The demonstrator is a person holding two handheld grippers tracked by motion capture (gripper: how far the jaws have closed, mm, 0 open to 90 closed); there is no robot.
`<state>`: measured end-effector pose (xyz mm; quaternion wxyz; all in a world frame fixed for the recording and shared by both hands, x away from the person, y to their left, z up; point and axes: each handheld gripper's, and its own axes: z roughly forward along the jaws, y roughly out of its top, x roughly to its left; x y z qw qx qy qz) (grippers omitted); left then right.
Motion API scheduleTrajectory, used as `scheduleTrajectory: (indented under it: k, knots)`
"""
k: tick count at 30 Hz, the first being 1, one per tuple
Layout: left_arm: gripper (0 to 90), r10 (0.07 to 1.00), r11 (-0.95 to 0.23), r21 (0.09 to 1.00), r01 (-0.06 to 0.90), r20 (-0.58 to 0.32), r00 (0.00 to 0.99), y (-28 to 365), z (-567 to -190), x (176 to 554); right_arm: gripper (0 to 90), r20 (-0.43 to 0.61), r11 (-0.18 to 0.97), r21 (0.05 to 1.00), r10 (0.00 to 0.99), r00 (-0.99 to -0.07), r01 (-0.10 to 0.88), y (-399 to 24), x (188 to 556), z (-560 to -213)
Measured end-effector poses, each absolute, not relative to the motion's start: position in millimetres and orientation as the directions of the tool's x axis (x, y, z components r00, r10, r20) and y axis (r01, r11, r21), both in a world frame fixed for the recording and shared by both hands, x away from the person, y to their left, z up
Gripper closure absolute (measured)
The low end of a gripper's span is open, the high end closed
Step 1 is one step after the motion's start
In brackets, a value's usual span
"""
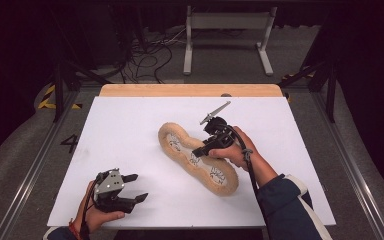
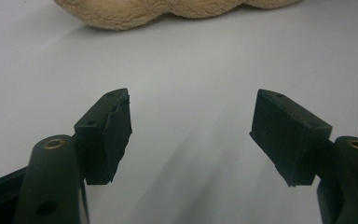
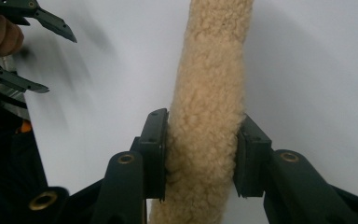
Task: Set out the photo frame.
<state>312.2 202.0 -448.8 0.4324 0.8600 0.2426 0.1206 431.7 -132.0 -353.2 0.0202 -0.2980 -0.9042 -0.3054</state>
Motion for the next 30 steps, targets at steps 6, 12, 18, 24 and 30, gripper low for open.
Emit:
scheduleTrajectory:
  k: [6,12,18,24,30]
  knots:
    - [25.9,0.534,-0.484,0.815,0.319,-0.014,0.846,198,-445,334,52.7,0.175,0.623,0.579,0.535,-0.826,0.526,-136,428,-353]
    - [20.7,0.553,-0.462,0.83,0.313,-0.006,0.833,194,-438,362,43.9,0.099,0.588,0.643,0.572,-0.814,0.492,-149,412,-349]
    - [15.8,0.561,-0.454,0.828,0.329,-0.022,0.828,185,-438,390,35.7,0.04,0.519,0.725,0.623,-0.781,0.452,-175,382,-343]
    - [15.5,0.582,-0.428,0.835,0.347,-0.04,0.812,176,-439,411,35.5,-0.008,0.448,0.803,0.667,-0.745,0.393,-206,343,-354]
    - [15.7,0.589,-0.424,0.843,0.33,-0.02,0.808,163,-438,426,33.4,0.014,0.391,0.831,0.696,-0.718,0.395,-228,311,-379]
